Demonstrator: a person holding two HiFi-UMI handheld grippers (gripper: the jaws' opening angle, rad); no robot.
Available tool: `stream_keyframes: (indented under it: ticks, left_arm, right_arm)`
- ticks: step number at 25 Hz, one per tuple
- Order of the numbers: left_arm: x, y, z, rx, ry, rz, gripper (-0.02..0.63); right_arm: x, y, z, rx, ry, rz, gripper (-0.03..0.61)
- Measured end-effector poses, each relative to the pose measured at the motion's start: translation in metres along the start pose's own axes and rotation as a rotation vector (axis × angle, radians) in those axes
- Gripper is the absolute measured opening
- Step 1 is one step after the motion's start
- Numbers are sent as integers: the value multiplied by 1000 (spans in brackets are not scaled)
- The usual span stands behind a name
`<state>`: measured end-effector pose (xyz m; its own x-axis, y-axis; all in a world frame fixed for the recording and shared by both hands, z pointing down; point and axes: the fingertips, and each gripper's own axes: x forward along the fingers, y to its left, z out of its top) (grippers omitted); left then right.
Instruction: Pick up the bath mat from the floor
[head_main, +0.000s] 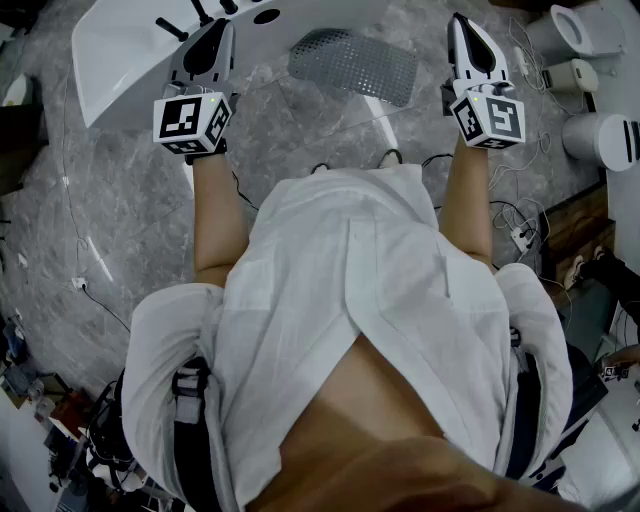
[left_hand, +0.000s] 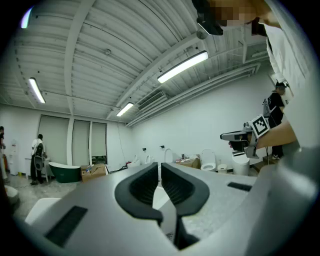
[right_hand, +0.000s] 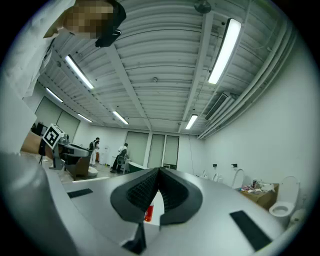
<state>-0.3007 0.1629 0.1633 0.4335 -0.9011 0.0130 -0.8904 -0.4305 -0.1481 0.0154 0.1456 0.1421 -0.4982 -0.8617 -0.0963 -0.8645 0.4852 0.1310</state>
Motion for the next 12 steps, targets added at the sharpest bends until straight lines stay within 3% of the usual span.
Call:
stream_keyframes:
  ticks: [12]
  left_arm:
    - [-6,-2,1,3,-1,5,26]
  right_arm:
    - [-4,1,2,-2,-28,0,26]
